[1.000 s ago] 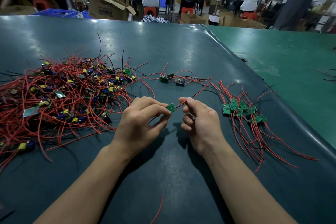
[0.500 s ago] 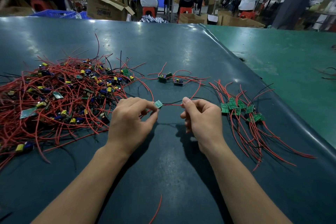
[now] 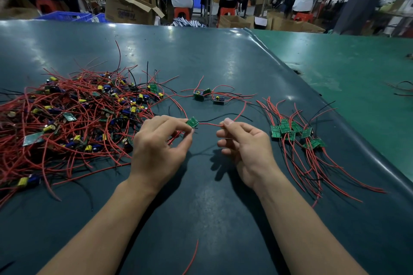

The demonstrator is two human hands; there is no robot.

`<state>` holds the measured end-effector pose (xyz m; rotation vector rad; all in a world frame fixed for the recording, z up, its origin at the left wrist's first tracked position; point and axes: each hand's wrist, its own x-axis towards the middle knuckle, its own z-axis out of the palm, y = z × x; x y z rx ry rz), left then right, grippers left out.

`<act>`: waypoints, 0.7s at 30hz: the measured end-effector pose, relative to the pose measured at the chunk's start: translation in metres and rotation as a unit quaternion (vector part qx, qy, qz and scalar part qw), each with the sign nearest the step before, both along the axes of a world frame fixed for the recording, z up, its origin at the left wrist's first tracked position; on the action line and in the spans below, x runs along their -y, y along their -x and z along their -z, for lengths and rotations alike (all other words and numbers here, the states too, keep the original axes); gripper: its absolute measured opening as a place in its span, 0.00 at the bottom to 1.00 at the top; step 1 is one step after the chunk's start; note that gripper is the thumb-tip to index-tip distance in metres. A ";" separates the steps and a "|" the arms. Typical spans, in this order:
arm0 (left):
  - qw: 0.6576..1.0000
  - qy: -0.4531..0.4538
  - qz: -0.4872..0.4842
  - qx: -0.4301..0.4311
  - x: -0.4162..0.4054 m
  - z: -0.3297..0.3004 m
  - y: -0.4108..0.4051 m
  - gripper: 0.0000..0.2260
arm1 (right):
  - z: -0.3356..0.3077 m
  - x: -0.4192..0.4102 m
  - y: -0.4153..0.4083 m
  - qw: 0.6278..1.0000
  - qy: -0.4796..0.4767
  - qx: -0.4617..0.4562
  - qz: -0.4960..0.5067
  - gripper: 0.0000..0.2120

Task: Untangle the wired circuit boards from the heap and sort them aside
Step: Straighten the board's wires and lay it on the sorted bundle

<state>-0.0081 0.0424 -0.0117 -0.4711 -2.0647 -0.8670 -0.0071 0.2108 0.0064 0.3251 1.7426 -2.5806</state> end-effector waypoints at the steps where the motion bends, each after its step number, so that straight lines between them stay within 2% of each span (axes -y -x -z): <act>1: 1.000 -0.001 0.006 -0.001 0.000 0.000 0.000 0.04 | -0.001 0.000 -0.001 1.000 0.016 0.008 -0.022 0.07; 4: 1.000 0.006 0.029 -0.002 -0.001 0.000 -0.001 0.04 | -0.002 0.001 -0.004 0.994 0.049 0.037 -0.092 0.06; 8: 0.997 0.015 0.072 0.019 -0.001 0.000 -0.002 0.05 | -0.002 0.003 -0.005 0.991 0.063 -0.002 -0.119 0.06; 15: 0.992 -0.006 0.121 0.027 -0.004 -0.003 -0.004 0.05 | 0.001 0.002 -0.004 0.997 0.011 -0.033 -0.069 0.05; 21: 0.994 -0.021 0.105 0.021 -0.006 -0.003 -0.004 0.06 | 0.000 -0.015 0.006 0.999 -0.011 -0.020 0.048 0.07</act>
